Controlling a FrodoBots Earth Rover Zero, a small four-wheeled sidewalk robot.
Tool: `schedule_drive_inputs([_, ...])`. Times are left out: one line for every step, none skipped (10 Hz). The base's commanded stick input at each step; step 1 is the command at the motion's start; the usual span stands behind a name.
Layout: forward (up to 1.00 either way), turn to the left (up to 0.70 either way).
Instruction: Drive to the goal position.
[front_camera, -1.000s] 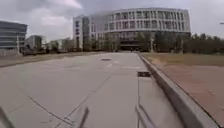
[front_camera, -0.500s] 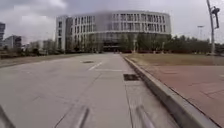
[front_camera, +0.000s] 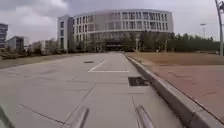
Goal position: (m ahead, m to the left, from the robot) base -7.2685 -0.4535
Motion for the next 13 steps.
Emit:
schedule_drive_inputs([0.7, 0.0])
schedule_drive_inputs([0.7, 0.0])
schedule_drive_inputs([0.7, -0.2])
schedule_drive_inputs([0.7, -0.35])
schedule_drive_inputs([0.7, -0.23])
schedule_drive_inputs([0.7, 0.0])
schedule_drive_inputs([0.7, 0.0])
schedule_drive_inputs([0.7, 0.0])
schedule_drive_inputs([0.7, 0.0])
schedule_drive_inputs([0.7, 0.0])
schedule_drive_inputs([0.7, 0.0])
schedule_drive_inputs([0.7, 0.0])
schedule_drive_inputs([0.7, 0.0])
